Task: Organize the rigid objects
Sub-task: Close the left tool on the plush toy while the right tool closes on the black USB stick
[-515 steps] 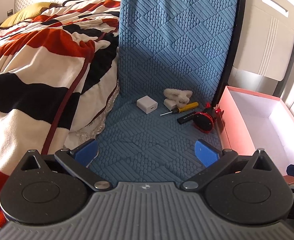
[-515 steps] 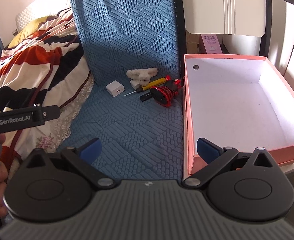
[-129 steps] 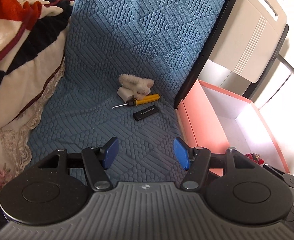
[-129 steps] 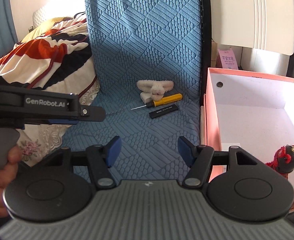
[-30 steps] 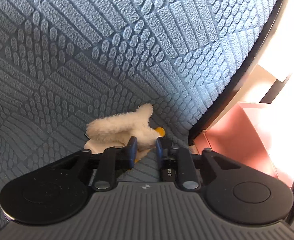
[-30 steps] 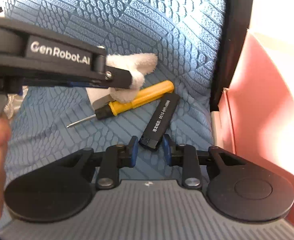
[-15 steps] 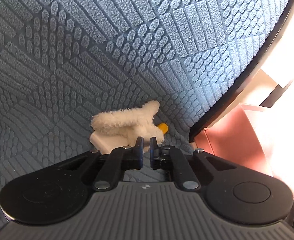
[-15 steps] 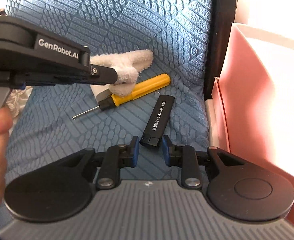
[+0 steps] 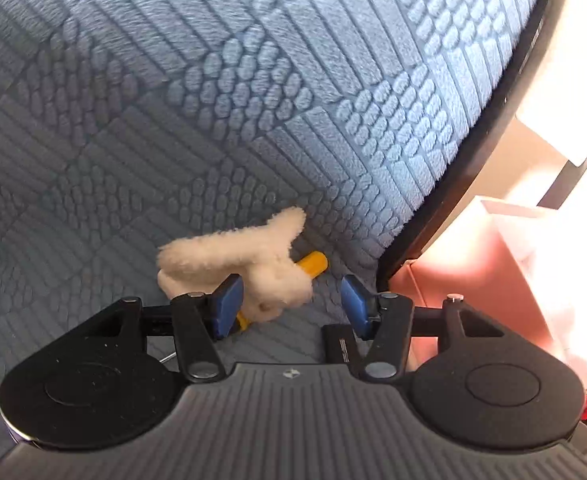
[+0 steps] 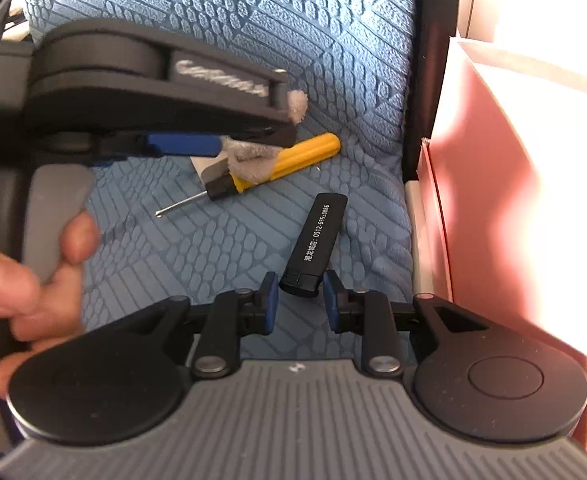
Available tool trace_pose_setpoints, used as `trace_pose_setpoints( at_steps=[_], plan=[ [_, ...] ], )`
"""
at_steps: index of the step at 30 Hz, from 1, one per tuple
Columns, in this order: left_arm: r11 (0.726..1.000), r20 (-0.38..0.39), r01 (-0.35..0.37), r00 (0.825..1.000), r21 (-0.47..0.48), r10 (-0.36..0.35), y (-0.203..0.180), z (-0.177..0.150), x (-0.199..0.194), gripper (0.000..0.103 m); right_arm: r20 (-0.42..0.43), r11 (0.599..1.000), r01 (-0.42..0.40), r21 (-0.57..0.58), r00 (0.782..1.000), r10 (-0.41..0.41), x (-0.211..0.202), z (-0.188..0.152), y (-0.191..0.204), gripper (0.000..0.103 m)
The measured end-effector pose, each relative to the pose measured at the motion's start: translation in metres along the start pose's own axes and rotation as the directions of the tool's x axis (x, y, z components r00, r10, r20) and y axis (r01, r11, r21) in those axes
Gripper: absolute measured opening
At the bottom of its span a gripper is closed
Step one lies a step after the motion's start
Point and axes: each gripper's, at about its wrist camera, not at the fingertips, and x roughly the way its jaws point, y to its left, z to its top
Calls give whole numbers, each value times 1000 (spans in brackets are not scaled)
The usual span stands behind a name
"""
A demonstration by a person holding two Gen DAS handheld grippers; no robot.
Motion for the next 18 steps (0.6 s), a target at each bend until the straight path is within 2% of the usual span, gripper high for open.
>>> trace_pose_setpoints(
  at_steps=[4,7,9,10,18],
  plan=[
    [997,21,-62,998,43,61,-10,0,11,59,1,1000,6,2,1000,-6,-3,-3,0,28],
    [996,27,-82,996,32,81,-6,1,18,46,0,1000,15,-9,1000,-15,-4,-5,3,28],
    [997,19,-75,997,26,74,-1,2,13,43,-3,1000,12,-9,1000,-12,-6,-8,4,27],
    [996,19,-80,997,29,79,-2,3,9,38,-4,1000,11,-12,1000,-11,-6,-9,5,27],
    [999,-15,-45,999,-14,44,8,-10,-30,37,13,1000,-2,-17,1000,2,-27,-21,12,27]
  ],
)
